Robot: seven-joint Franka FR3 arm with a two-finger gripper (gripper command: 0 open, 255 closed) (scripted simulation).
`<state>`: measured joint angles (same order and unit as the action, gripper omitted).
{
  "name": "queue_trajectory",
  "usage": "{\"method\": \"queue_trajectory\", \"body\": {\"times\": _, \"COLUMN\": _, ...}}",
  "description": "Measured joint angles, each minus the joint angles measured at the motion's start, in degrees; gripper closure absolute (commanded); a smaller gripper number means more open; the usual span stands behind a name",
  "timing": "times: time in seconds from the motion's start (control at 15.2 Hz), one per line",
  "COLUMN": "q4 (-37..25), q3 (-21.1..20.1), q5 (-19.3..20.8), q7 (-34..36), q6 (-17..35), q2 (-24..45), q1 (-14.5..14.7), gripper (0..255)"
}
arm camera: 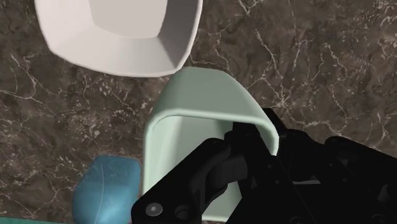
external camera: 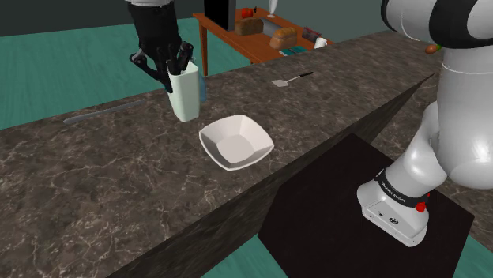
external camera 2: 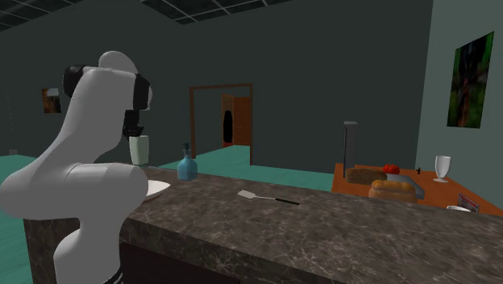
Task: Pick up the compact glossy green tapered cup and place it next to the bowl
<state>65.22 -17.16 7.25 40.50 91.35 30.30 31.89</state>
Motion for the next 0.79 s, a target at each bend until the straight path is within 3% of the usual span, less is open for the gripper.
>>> {"method": "queue_trajectory", "body": {"times": 0.2, "q4": -12.1, "q3": 0.1, "q5": 1.7, "q7": 2.2, "q6": -4.1, "q2": 7.9, "q1": 4.2, "gripper": 255}}
{"method": "queue_trajectory", "body": {"times": 0.26, "q4": -20.6, "q3": 0.5, "q5": 2.6, "q7": 2.7, "q6": -7.5, "q2": 12.8, "q1": 6.5, "gripper": 255}}
{"method": "queue_trajectory", "body": {"times": 0.33, "q4": -23.2, "q3": 0.6, "q5": 2.9, "q7": 3.1, "q6": -8.5, "q2": 14.6, "q1": 7.4, "gripper": 255}}
{"method": "queue_trajectory", "body": {"times": 0.79, "q4": -14.1, "q3": 0.3, "q5": 2.6, "q7": 4.0, "q6": -1.6, "q2": 12.6, "q1": 6.4, "gripper": 255}}
